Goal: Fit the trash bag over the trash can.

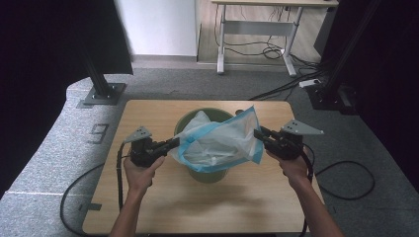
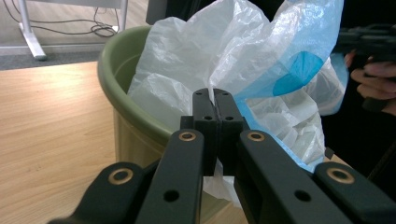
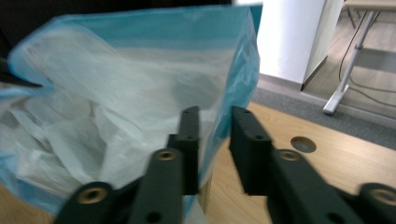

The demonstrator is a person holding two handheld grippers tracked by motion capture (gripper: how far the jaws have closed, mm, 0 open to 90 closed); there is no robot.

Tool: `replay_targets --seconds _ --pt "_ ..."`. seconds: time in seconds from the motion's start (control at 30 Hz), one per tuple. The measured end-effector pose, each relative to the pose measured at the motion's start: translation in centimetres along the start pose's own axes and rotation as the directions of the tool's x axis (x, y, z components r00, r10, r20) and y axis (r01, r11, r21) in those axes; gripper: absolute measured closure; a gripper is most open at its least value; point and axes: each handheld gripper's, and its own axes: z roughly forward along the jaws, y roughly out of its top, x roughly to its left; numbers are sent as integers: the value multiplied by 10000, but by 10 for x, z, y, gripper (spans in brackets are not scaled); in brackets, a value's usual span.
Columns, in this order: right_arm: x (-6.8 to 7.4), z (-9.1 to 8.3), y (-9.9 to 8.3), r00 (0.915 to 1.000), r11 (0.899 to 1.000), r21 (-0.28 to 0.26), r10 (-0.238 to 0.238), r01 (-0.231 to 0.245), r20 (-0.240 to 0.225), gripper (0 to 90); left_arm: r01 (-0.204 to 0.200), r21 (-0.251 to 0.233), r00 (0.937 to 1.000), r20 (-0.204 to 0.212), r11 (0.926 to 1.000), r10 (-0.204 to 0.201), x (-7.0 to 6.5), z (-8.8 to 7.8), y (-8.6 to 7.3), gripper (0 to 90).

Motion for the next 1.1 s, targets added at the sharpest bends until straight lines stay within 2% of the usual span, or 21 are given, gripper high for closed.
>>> replay_targets --seconds 0.07,0.13,0.4,0.6,0.7,0.83,1.0,1.1 --pt "0 5 -2 9997 9999 70 -119 117 234 883 59 -41 10000 -5 10000 -59 3 -2 0 892" --pt "-2 12 -2 9988 9998 107 -159 155 452 887 153 -97 9999 -19 9998 -153 7 -3 1 892" --pt "-14 42 0 9963 9996 275 -118 95 853 887 637 -239 9976 -271 9977 -643 30 -7 4 892" --pt "-27 71 -5 9939 9980 606 119 -186 1095 886 1037 -172 9933 -496 9945 -1045 48 -3 2 892" --pt "-34 87 -10 9919 9962 854 55 -165 1273 886 1259 -115 9903 -571 9920 -1263 56 0 1 892" --pt "-39 101 -17 9908 9953 907 229 -352 1333 886 1571 13 9857 -620 9876 -1567 67 5 -2 892" --pt "-40 114 -26 9932 9954 836 376 -469 1102 886 1794 158 9812 -751 9836 -1778 73 14 -5 892" --pt "-39 124 -35 9946 9919 1214 262 -384 1003 886 2009 291 9767 -826 9792 -1980 78 22 -9 892"
